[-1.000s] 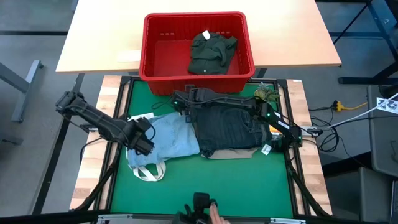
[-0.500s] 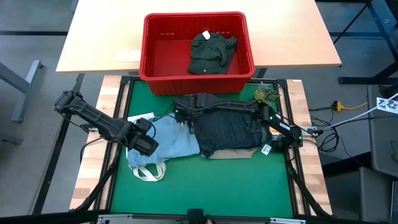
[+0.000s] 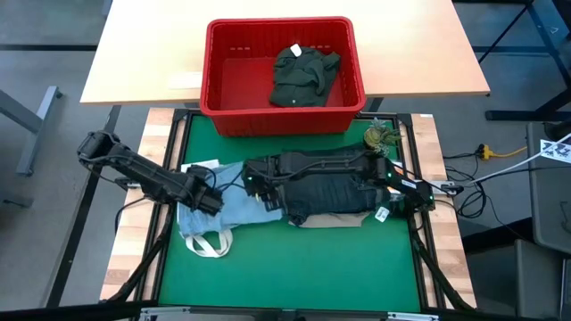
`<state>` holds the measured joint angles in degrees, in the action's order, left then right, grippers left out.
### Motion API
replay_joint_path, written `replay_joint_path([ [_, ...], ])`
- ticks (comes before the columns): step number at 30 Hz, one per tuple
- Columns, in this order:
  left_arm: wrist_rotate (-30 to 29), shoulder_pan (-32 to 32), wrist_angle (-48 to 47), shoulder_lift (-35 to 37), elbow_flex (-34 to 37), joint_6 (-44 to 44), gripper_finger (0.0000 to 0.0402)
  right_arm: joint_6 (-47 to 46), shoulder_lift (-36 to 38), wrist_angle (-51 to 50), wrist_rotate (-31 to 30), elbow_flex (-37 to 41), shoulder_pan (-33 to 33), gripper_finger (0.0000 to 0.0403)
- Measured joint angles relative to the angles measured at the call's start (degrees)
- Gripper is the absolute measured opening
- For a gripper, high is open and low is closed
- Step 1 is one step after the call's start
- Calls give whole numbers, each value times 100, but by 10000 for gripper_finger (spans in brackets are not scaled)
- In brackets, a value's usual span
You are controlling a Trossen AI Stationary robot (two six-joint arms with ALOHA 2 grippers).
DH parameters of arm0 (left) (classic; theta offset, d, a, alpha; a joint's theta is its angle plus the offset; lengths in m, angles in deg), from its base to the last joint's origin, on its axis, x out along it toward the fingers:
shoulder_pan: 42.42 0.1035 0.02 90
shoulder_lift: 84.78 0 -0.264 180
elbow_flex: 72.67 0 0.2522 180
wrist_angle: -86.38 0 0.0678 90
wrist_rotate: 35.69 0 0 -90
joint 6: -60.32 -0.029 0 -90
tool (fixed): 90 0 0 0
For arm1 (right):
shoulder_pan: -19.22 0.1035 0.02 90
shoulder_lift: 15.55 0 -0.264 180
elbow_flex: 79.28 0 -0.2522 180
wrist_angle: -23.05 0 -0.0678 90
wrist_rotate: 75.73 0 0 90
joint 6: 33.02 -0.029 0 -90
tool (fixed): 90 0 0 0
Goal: Fold Laundry from Bin
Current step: Fold the light blue jeans
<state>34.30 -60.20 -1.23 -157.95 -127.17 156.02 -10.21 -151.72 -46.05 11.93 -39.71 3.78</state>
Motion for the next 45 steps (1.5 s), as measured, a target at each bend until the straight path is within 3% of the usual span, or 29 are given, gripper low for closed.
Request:
replay_joint_path([
  [9,-119,389,46,0,15,389,176,-4,6,379,-160,943,-41,209],
  [13,-422,554,92,0,15,440,176,-12,8,253,-446,1007,-4,209],
  [19,-1009,904,101,0,15,433,176,-13,8,175,-409,1011,11,209],
  [36,-1888,2894,84,0,19,74,176,3,4,109,-300,1022,83,209],
  [40,-1793,3093,162,-2,-66,-754,176,8,0,110,-477,1016,81,209],
  [45,-1787,3177,167,-2,-722,-2046,176,26,-29,-9,-722,727,93,209],
])
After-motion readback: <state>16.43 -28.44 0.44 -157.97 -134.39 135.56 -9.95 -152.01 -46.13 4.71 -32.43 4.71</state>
